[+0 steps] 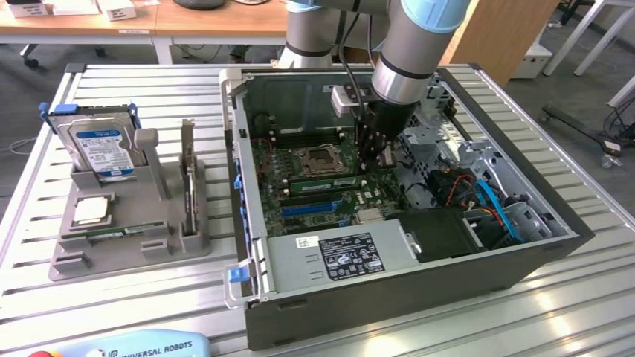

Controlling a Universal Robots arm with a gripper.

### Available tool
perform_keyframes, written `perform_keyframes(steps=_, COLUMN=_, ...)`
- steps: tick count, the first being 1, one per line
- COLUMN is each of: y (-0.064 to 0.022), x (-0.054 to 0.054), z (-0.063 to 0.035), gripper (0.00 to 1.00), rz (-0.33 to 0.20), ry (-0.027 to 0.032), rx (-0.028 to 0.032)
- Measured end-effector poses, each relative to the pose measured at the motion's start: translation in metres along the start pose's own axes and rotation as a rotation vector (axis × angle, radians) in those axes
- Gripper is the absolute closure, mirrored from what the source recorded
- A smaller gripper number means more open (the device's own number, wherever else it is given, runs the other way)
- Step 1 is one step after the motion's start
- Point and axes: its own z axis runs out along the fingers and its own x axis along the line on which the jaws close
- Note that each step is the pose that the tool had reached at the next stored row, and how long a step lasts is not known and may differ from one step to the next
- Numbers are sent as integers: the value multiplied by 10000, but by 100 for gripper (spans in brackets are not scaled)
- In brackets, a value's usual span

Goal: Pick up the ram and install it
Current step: 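Press down the ram until it locks into place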

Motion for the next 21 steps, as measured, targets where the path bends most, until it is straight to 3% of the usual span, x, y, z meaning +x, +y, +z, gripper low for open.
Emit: perform_keyframes(steps=21, y=-2, x=2, z=38, gripper=90, rz=0, ry=2, rx=-1)
